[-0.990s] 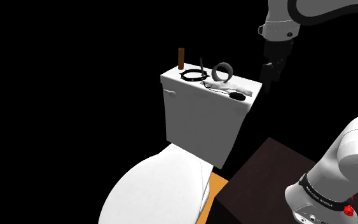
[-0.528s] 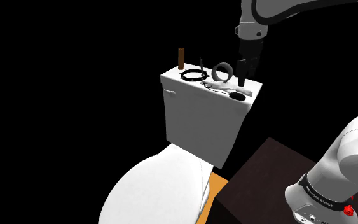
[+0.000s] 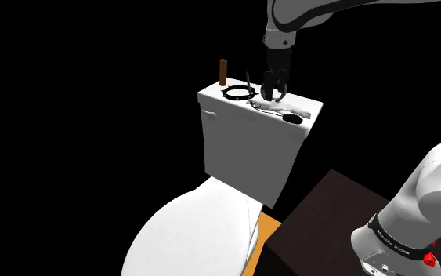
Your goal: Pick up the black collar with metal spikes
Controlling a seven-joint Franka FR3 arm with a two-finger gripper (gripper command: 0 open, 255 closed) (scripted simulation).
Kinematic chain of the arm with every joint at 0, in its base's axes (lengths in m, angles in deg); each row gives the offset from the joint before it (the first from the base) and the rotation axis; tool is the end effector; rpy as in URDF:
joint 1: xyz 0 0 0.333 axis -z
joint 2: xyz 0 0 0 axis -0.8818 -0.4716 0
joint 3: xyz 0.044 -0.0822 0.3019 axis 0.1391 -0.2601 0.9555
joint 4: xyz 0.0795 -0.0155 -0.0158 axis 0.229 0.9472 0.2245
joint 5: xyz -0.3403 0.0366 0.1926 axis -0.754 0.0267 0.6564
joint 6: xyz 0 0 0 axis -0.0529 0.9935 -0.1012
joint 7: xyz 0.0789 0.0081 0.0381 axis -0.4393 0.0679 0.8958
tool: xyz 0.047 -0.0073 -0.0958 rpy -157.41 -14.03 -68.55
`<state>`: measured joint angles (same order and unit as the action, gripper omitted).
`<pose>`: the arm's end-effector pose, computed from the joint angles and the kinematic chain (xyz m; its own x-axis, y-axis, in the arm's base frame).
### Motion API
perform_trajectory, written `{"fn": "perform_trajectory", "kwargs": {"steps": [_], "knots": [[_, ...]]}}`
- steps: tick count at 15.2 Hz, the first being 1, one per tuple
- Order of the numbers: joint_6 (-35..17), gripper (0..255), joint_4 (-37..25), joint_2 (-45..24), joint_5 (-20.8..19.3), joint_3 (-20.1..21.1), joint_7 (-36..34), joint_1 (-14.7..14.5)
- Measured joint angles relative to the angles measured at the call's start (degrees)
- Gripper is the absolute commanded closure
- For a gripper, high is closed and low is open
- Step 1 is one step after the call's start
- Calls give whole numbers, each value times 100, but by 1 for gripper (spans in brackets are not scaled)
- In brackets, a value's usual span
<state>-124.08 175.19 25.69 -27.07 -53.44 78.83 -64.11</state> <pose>0.5007 -0.0187 0.5033 0.9844 0.1323 -0.1164 0.1339 -0.9910 0.0064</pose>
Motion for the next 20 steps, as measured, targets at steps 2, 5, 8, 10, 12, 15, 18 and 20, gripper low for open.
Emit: {"fn": "perform_trajectory", "kwargs": {"steps": [2, 5, 8, 10, 12, 15, 18, 20], "knots": [[-10, 0, -476, -466, 107, -20, 105, -8], [9, 0, -1188, -1129, 267, -43, 274, 5], [104, 0, -1976, -1793, 435, -32, 410, 22], [221, 0, -2596, -2282, 543, -25, 510, 58], [398, 0, -3322, -2815, 649, -4, 592, 99], [435, 0, -3804, -3246, 727, 29, 627, 115], [255, 0, -3687, -3309, 739, 34, 649, 116], [115, 0, -3567, -3328, 744, 36, 659, 114]]}}
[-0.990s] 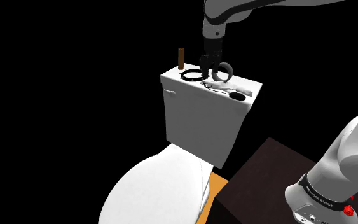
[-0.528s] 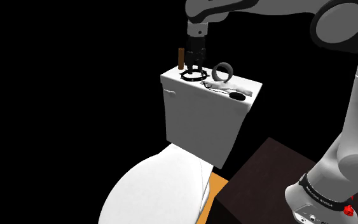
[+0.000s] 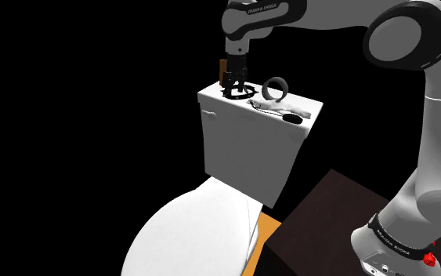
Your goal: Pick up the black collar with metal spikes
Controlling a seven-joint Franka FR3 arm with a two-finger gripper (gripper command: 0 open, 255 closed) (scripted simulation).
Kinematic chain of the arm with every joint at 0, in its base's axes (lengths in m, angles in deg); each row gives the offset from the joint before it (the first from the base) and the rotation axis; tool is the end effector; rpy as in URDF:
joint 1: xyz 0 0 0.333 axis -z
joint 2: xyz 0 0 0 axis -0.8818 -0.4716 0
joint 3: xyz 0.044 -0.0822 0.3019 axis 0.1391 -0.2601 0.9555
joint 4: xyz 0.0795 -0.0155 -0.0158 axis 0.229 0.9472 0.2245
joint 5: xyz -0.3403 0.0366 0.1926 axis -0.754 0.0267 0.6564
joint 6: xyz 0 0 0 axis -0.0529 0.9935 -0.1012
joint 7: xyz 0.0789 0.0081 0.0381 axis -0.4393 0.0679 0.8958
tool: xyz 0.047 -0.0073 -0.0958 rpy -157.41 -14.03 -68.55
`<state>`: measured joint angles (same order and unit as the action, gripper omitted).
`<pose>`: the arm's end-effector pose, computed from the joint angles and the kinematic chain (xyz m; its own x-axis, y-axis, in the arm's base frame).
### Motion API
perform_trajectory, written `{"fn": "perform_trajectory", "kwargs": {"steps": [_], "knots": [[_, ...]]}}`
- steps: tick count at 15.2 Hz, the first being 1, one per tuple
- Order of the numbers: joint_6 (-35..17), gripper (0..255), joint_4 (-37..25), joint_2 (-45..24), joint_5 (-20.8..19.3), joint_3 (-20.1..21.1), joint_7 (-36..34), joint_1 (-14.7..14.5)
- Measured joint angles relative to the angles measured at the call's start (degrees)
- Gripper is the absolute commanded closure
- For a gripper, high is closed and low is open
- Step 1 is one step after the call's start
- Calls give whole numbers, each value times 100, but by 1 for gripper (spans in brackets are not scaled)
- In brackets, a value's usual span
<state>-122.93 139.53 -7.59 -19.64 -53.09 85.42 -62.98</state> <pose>0.6771 -0.0132 0.4497 0.9751 0.2100 -0.0715 0.2037 -0.9752 -0.0868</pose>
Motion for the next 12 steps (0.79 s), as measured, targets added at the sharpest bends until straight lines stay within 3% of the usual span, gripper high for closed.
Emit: {"fn": "perform_trajectory", "kwargs": {"steps": [1, 2, 12], "knots": [[-62, 0, 68, 5, 1, -1, 7, 1], [-106, 255, 115, 8, 2, 0, 8, -2], [-145, 255, 148, 4, 2, 2, 5, -6]]}}
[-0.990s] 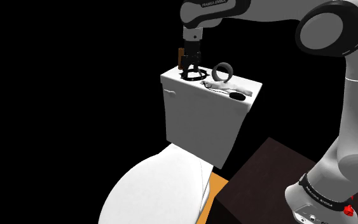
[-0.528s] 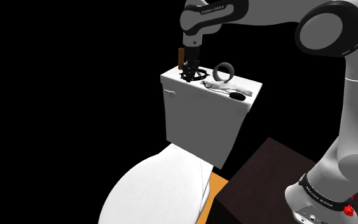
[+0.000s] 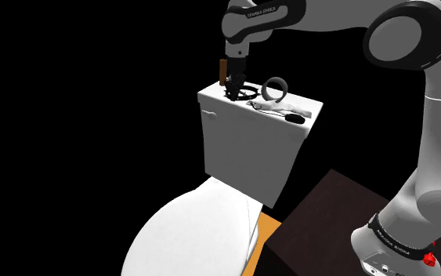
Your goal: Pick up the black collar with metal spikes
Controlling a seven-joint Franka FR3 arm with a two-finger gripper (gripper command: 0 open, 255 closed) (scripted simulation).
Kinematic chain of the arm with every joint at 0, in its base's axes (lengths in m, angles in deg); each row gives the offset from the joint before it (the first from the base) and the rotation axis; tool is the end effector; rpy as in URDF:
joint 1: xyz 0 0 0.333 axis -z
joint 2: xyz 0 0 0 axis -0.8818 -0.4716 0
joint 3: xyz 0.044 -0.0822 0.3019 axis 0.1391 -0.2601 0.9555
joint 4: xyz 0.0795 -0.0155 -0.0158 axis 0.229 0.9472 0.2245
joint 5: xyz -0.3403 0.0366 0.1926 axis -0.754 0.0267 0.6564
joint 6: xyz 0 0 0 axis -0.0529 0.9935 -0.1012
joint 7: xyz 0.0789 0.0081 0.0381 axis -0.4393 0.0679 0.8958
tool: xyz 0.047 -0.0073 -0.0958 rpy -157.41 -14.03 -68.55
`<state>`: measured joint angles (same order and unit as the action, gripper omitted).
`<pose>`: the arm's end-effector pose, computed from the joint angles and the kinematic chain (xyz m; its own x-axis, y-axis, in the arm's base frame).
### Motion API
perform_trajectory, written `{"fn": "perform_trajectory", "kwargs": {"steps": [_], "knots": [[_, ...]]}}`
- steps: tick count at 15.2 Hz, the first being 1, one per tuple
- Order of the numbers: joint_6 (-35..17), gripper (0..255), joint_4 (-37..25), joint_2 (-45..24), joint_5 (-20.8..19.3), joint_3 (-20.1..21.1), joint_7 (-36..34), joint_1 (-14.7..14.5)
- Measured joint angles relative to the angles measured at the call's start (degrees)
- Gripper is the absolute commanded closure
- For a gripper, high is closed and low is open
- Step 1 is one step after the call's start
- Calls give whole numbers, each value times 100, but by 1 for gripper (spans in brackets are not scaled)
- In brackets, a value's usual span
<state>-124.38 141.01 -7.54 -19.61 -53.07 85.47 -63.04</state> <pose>0.6763 -0.0127 0.4401 0.9752 0.2098 -0.0711 0.2035 -0.9752 -0.0868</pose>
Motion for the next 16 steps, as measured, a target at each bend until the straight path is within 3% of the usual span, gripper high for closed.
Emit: {"fn": "perform_trajectory", "kwargs": {"steps": [16], "knots": [[1153, 255, -1217, -57, -9, -4, -75, 31]]}}
